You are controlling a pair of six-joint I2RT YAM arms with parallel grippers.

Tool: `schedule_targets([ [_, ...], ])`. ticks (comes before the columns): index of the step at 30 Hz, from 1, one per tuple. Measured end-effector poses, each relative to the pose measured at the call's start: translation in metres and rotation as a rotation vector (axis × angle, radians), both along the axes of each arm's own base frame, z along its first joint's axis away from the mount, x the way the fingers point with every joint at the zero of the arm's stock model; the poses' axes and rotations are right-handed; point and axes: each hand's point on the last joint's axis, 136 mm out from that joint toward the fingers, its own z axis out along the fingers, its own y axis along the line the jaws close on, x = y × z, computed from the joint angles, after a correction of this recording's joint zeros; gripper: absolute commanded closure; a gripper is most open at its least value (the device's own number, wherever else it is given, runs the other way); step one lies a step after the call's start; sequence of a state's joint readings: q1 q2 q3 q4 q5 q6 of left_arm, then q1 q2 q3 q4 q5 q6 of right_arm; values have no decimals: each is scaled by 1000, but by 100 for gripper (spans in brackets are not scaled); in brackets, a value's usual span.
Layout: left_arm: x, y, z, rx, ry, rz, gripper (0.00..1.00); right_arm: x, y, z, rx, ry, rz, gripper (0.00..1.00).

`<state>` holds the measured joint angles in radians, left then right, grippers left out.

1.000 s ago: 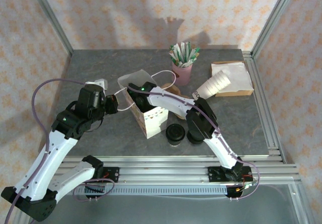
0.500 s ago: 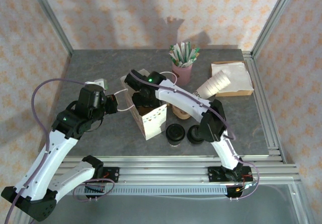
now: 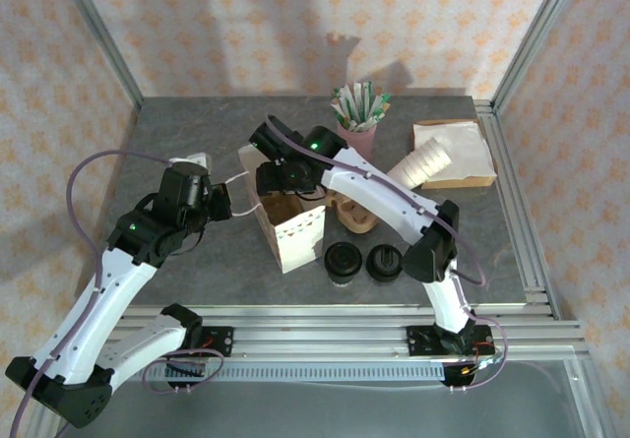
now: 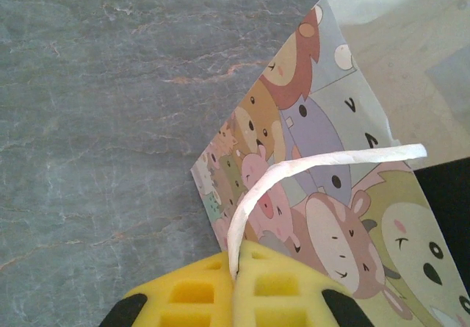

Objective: Pack the takeout coffee

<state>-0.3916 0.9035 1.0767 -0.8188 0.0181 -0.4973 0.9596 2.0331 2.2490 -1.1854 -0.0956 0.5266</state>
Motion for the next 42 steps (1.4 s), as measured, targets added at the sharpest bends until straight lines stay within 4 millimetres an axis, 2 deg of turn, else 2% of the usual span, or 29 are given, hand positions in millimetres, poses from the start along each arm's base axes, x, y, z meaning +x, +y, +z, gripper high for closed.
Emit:
schedule_targets([
  [7, 1, 0, -1, 4, 4, 0, 100, -4, -13, 69, 140, -121, -16, 30],
  [11, 1, 1, -1, 6, 3, 2, 100, -5, -25, 95, 178, -174, -45, 30],
  [14, 1, 1, -1, 11, 1, 3, 100, -2, -43, 109, 189, -218, -90, 29],
  [17, 2, 2, -2, 17, 3, 3, 100, 2, -79, 117, 179, -264, -166, 23],
  [20, 2, 1, -2, 19, 6, 3, 100, 8, -131, 120, 195, -294, -279, 19],
  [24, 3, 2, -2, 26, 4, 6, 100, 19, -231, 105, 240, -316, -527, 4],
  [27, 3, 3, -2, 30, 2, 2, 100, 22, -295, 84, 245, -317, -709, 1],
  [30, 2, 3, -2, 32, 2, 1, 100, 29, -341, 55, 250, -266, -845, 1],
  [33, 3, 3, -2, 32, 2, 0, 100, 42, -371, 17, 253, -182, -938, 1],
  [35, 3, 3, -2, 34, 1, -1, 100, 50, -378, -8, 256, -120, -962, 1],
  [38, 3, 3, -2, 35, 1, -1, 100, 62, -374, -38, 264, -35, -952, 1],
  [42, 3, 3, -2, 34, 1, -2, 100, 77, -369, -55, 268, -2, -923, 1],
])
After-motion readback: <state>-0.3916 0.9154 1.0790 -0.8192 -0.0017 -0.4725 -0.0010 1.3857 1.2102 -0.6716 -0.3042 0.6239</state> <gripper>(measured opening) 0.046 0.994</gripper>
